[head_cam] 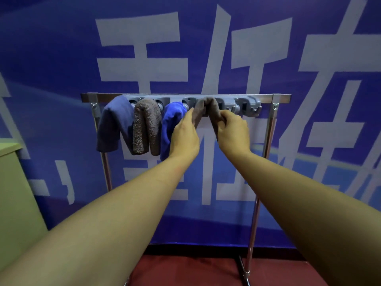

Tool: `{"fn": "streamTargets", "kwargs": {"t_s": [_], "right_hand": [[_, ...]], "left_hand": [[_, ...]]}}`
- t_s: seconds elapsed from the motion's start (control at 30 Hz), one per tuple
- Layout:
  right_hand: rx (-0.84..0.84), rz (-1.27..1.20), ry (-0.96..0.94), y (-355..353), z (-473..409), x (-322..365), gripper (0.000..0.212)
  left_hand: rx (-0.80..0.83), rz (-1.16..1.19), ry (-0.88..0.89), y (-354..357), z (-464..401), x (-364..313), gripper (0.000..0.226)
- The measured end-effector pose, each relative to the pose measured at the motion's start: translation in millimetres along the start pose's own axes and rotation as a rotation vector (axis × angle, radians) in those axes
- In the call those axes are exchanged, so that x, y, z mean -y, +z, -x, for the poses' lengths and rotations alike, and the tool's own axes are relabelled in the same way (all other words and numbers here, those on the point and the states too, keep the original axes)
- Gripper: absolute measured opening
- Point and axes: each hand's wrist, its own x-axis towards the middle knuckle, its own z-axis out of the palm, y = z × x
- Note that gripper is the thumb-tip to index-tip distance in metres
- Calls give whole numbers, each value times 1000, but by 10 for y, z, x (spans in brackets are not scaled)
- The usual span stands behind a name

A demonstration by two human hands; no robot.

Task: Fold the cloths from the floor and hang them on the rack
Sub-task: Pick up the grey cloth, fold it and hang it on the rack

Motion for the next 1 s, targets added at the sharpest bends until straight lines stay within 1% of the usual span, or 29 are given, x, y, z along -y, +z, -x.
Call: {"fn": "streamTargets", "kwargs": {"t_s": [0.17, 0.27, 0.4, 0.5, 0.57, 0.67, 0.77, 0.9, 1.0], "right_hand": [[52, 9, 17, 74, 134, -85, 24], [75, 13, 4, 77, 184, -78, 20], [98, -18, 18, 90, 263, -94, 17], [137, -30, 38, 55, 364, -122, 17], [151, -50, 49, 12, 437, -131, 20], [129, -91, 90, -65, 577, -116, 29], [107, -104, 136, -115, 818, -63, 33], [162, -107, 190, -122, 1303, 40, 46], [232, -92, 201, -115, 1758, 110, 48]], "left_hand": [[36, -68, -57, 57, 90, 223, 45], [50, -68, -71, 75, 140, 254, 41], [65, -81, -89, 87, 260, 263, 25], [118, -51, -104, 84, 408, 331, 15], [147, -17, -115, 52, 488, 387, 17], [151, 45, -142, -66, 621, 418, 30], [160, 104, -175, -220, 829, 413, 41], [184, 140, -220, -426, 1233, 424, 46], [217, 141, -246, -599, 1678, 456, 46]]}}
